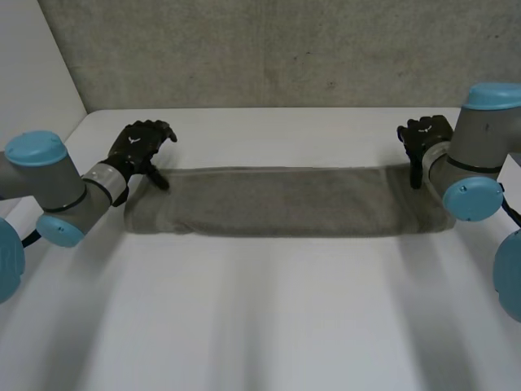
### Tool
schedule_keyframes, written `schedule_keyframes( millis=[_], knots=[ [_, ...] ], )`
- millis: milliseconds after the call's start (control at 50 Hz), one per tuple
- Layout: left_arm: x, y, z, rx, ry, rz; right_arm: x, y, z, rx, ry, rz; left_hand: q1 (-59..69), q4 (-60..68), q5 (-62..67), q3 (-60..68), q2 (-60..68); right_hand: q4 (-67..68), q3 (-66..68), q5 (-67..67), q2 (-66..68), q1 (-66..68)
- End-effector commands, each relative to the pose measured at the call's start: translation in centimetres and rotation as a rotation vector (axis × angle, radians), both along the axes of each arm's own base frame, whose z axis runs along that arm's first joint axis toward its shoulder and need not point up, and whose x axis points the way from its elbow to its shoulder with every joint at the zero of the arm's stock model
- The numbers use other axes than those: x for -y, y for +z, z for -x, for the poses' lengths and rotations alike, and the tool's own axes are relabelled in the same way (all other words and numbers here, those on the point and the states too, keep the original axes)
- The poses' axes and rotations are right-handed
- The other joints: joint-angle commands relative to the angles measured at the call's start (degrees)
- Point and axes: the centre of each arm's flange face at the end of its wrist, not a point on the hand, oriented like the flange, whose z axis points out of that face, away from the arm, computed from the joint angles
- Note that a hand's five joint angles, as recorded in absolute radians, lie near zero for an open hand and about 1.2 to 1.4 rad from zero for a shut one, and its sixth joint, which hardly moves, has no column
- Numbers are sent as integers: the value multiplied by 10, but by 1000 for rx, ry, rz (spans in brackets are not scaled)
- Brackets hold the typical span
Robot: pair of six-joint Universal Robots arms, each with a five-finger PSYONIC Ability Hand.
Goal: Fold the towel.
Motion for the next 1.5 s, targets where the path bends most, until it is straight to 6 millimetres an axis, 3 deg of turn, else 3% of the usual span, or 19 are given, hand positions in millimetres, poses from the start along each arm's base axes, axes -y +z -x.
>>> schedule_keyframes(
  millis=[20, 120, 200, 260, 400, 520, 560, 740, 940, 1180, 1240, 1340, 1500],
  knots=[
    [-4, 21, 0, -12, 14, 14, -19, 27, -5, 86, -4, -10, -40, -42, -24, -38, -33, -46, -41, -33, -37, -37],
    [-22, 40, -12, -13, 60, -13, -47, 55, 0, 132, 8, -14, -38, -40, -23, -37, -31, -46, -41, -33, -37, -37],
    [-37, 47, -19, -9, 70, -35, -62, 56, 6, 129, 15, -34, -38, -40, -23, -37, -31, -46, -41, -33, -37, -37],
    [-61, 53, -27, -6, 84, -70, -85, 42, 9, 97, 64, -96, -35, -37, -19, -33, -28, -46, -41, -33, -37, -37],
    [-88, 49, -30, -1, 86, -101, -99, 8, 19, 3, 77, -196, -24, -27, -9, -23, -18, -46, -41, -33, -37, -37],
    [-94, 31, -28, 7, 77, -93, -89, -21, 33, -6, 39, -205, -23, -25, -7, -22, -16, -46, -41, -33, -37, -37],
    [-89, 15, -27, 13, 81, -91, -85, -30, 37, -7, 29, -193, -14, -17, 1, -13, -7, -46, -41, -33, -37, -37],
    [-74, -6, -27, 13, 87, -98, -74, -36, 47, 0, -1, -172, -14, -17, 1, -13, -7, -46, -41, -33, -37, -37],
    [-70, -15, -29, 18, 113, -104, -70, -45, 50, -2, -11, -181, -14, -17, 1, -13, -7, 3, 9, 16, 13, 13],
    [-68, -21, -29, 20, 115, -115, -65, -49, 58, -2, -29, -185, -16, -18, -1, -15, -9, 220, 226, 234, 230, 230],
    [-70, -20, -29, 21, 115, -121, -64, -49, 60, -1, -35, -182, -16, -18, -1, -15, -9, 336, 342, 350, 346, 346],
    [-72, -13, -28, 19, 113, -114, -58, -46, 67, 2, -55, -159, -16, -18, -1, -15, -9, 649, 654, 662, 658, 658],
    [-80, 2, -29, 15, 112, -95, -49, -35, 87, 13, -95, -132, -23, -25, -7, -22, -16, 654, 659, 667, 663, 663]
  ],
)
